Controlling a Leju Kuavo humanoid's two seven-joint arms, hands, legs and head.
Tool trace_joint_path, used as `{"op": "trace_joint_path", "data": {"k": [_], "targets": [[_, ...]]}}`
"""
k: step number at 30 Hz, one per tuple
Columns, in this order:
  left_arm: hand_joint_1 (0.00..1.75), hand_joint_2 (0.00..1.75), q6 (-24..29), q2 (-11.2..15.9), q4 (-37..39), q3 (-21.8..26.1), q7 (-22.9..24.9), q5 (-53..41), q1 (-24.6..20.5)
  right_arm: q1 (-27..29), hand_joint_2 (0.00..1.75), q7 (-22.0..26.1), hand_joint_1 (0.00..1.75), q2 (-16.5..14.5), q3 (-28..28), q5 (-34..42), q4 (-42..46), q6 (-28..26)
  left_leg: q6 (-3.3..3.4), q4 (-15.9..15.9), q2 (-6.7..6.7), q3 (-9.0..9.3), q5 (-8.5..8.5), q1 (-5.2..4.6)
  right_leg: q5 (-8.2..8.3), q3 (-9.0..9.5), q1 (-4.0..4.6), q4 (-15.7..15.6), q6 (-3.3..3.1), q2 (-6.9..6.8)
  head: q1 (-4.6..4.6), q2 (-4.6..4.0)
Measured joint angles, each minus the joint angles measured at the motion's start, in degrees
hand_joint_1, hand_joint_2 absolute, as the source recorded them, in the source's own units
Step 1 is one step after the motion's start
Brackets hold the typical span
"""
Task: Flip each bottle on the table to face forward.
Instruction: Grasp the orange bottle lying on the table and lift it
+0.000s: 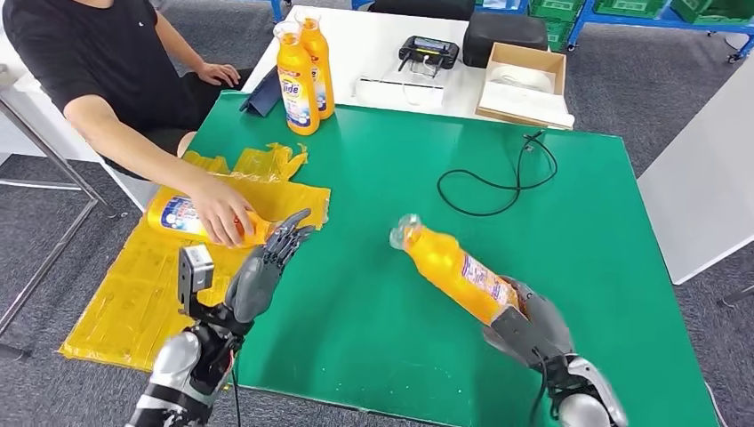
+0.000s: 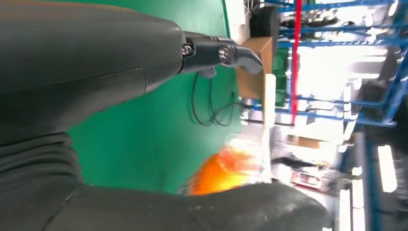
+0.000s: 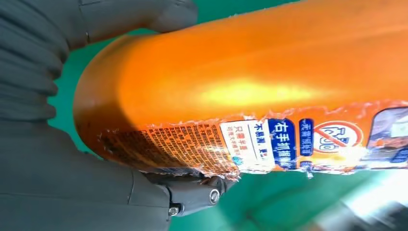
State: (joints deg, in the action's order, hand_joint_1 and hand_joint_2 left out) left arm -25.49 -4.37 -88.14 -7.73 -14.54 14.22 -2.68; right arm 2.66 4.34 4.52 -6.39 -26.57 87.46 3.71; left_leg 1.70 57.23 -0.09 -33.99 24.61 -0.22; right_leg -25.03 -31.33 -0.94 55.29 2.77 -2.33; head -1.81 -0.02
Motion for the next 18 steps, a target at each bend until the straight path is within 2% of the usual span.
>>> {"op": "trace_joint_path", "data": {"k": [1,5,8,12,18], "targets": [[0.0,1.75,0.29,-0.59,-0.96,-0.05,0.22,0.08,1.17,1.25,1.75,0.52,1.75,-1.78,0.24,0.81,2.34,0.27,0.0,-0.01,-0.05,-0.04,0.0,0.03,-0.03,-0.01,0.02,0.01,-0.04,-0.06,0.02,0.0],[0.0,1.75,2.05,-2.79,-4.57,-1.25,0.43,-0.54,4.8,5.62,1.75,2.59,1.75,-7.47,-0.86,1.89,8.96,0.7,-0.02,-0.01,-0.05,-0.23,0.02,0.0,-0.04,-0.14,-0.01,0.02,-0.06,-0.07,0.01,0.0],[0.0,1.75,3.19,-4.02,-7.17,-2.37,0.11,-1.55,7.05,8.1,1.75,3.33,1.75,-10.15,-3.29,2.08,12.36,0.12,-0.01,-0.01,-0.05,-0.33,0.03,-0.06,-0.04,-0.27,-0.05,0.01,-0.05,-0.07,0.02,0.0],[0.0,1.75,3.58,-4.9,-9.28,-3.65,-0.04,-2.21,8.83,10.23,1.75,3.48,1.75,-11.92,-6.64,2.25,15.01,-0.83,0.0,-0.01,-0.05,-0.34,0.03,-0.08,-0.03,-0.29,-0.07,0.0,-0.05,-0.07,0.02,0.0],[0.0,1.75,3.76,-5.42,-10.76,-4.55,-0.18,-2.83,9.81,11.41,1.75,3.62,1.75,-12.69,-9.22,3.03,16.43,-1.32,0.0,-0.01,-0.05,-0.33,0.03,-0.08,-0.02,-0.28,-0.07,0.0,-0.04,-0.06,0.02,0.0]]}}
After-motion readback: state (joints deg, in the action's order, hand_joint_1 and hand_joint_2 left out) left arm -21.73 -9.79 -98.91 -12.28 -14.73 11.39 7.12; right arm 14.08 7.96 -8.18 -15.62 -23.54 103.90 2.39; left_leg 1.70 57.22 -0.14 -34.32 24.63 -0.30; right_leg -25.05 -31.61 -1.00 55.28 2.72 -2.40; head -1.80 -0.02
